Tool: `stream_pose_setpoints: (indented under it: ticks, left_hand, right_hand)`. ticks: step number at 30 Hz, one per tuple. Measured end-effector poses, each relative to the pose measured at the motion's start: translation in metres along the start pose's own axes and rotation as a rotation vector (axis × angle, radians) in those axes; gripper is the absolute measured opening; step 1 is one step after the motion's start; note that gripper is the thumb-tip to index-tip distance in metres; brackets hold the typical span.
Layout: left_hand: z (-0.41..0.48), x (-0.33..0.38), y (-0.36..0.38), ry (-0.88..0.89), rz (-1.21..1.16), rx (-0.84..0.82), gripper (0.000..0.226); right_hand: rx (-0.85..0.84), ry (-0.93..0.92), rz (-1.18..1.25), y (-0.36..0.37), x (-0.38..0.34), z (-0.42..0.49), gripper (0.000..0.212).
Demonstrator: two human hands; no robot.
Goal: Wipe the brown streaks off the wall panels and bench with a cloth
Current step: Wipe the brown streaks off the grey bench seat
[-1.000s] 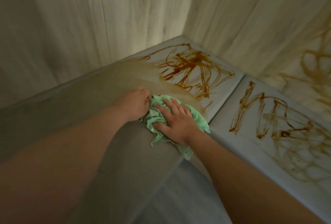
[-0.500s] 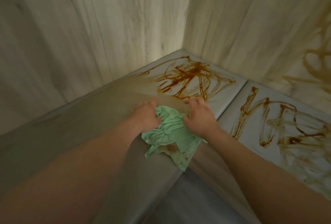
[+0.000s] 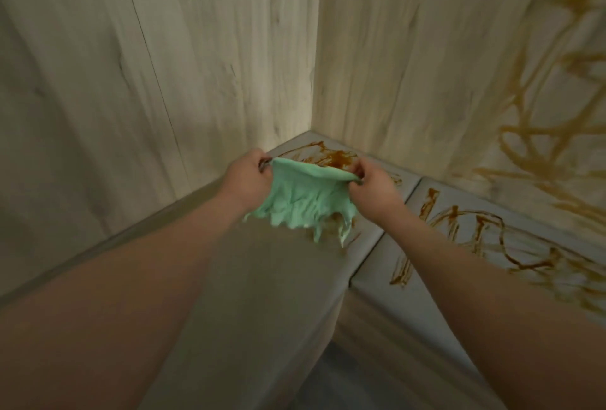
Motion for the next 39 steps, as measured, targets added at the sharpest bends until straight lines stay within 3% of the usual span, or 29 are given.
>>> stream_pose_setpoints:
  ticks: [3,5,9,10,12,16,20,24,27,29,31,33,39]
  left_hand:
    - [-0.005,0.019,-0.006,0.105,-0.036,-0.046,0.019]
    - [-0.024,0.018,0.008,0.111,-0.048,-0.171,0.021]
    - [-0.074,-0.015,0.068,0.081,0.064,-0.656,0.011]
    - [-0.081,-0.025,0.077,0.049,0.063,-0.71,0.013]
    - [-0.081,-0.045,0.086,-0.019,0.032,-0.669,0.019]
    - [-0.067,-0.068,0.078,-0.046,0.175,-0.481,0.026]
    - [-0.061,-0.075,0.074,-0.064,0.285,-0.372,0.018]
    - [-0.049,-0.076,0.081,-0.071,0.364,-0.299,0.018]
    - [-0.029,-0.08,0.087,-0.06,0.408,-0.271,0.036]
    - [-0.014,-0.101,0.097,-0.136,0.512,-0.33,0.06]
    - [-0.005,-0.132,0.112,-0.243,0.651,-0.478,0.099]
    - [0.002,-0.148,0.122,-0.227,0.713,-0.557,0.126]
    - [0.014,-0.158,0.134,-0.214,0.727,-0.535,0.126]
  right_hand:
    - [0.057,-0.075,-0.109,-0.014,-0.002,0.009,0.019]
    - [0.017,-0.08,-0.209,-0.007,0.011,0.005,0.018]
    - [-0.458,0.019,-0.643,0.038,0.068,-0.033,0.01]
    - [-0.543,0.057,-0.714,0.045,0.078,-0.044,0.008]
    - [-0.507,0.079,-0.725,0.053,0.085,-0.052,0.02]
    - [-0.263,0.103,-0.536,0.078,0.065,-0.05,0.06]
    - [-0.353,0.176,-0.558,0.144,0.063,-0.061,0.088]
    - [-0.372,0.113,-0.644,0.15,0.078,-0.057,0.097]
    - [-0.369,0.151,-0.669,0.127,0.104,-0.028,0.1]
    - [-0.378,0.168,-0.675,0.118,0.121,-0.002,0.101]
    - [-0.402,0.172,-0.679,0.118,0.134,0.023,0.102]
    - [-0.407,0.171,-0.681,0.116,0.139,0.04,0.102]
    - [-0.455,0.075,-0.702,0.125,0.137,0.082,0.1]
Point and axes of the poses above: each hand's wrist, its own z-axis towards the middle knuckle, its own y-axis out of the palm, x = y × z, the point moved 8 cm from there along z, towards the middle knuckle, and after that the axes turned 4 degrees about -y, right-handed, at the moved point
